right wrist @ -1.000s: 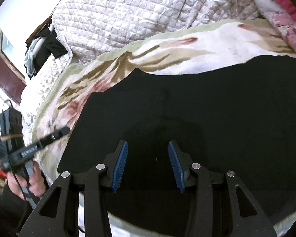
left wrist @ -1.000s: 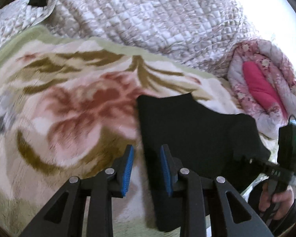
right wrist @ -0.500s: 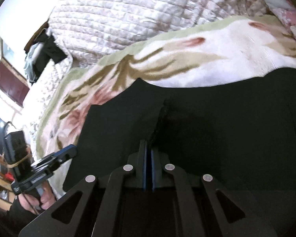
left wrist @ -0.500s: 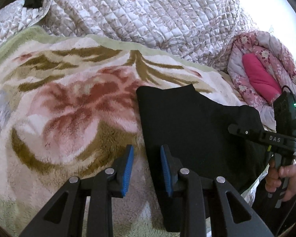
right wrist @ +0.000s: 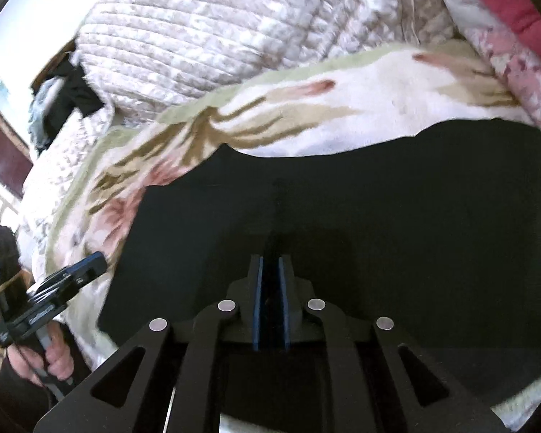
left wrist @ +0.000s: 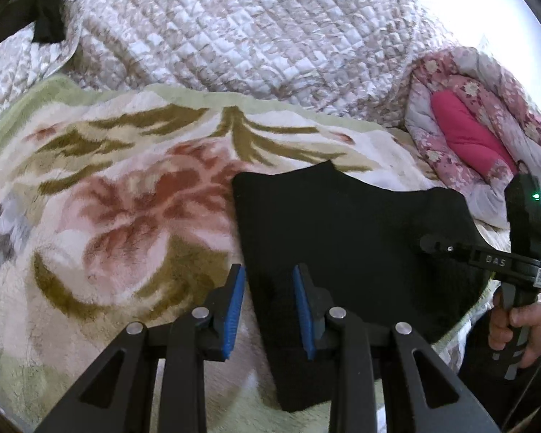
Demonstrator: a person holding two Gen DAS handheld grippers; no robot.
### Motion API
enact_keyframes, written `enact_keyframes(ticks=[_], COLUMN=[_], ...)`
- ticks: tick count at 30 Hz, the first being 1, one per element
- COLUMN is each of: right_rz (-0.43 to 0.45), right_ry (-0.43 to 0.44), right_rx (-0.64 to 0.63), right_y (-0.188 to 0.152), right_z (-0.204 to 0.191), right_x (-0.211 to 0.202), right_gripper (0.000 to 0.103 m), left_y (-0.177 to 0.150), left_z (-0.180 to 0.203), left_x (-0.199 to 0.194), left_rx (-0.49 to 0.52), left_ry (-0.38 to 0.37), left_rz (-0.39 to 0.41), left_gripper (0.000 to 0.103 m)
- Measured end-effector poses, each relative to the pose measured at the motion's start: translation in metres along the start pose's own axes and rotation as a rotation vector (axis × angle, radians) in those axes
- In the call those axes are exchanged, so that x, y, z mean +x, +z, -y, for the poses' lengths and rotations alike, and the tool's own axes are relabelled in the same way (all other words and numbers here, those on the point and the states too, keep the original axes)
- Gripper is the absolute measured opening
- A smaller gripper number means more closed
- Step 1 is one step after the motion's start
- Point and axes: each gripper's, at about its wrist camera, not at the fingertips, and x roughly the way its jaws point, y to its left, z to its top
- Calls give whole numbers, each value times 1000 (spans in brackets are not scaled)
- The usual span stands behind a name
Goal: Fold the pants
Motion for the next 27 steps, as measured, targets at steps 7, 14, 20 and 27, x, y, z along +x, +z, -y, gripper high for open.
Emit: enact_keyframes(ticks=[7, 14, 20, 27], right_rz=[-76, -37, -79, -34], right_ry=[-15, -40, -38, -120], right_rx=[-91, -144, -108, 8], right_y=[-33, -33, -42, -34], right_z=[-13, -28, -17, 14], right_x=[10, -7, 3, -13], right_gripper=[15, 15, 20, 20], left_y=[-20, -24, -35, -32], left_z=[25, 36, 42, 41], left_x=[14, 8, 11, 7], left_rx=[58, 86, 104, 105], left_ry=[-30, -8, -3, 6], left_rz=[-67, -56, -70, -65], left_gripper=[30, 30, 30, 30])
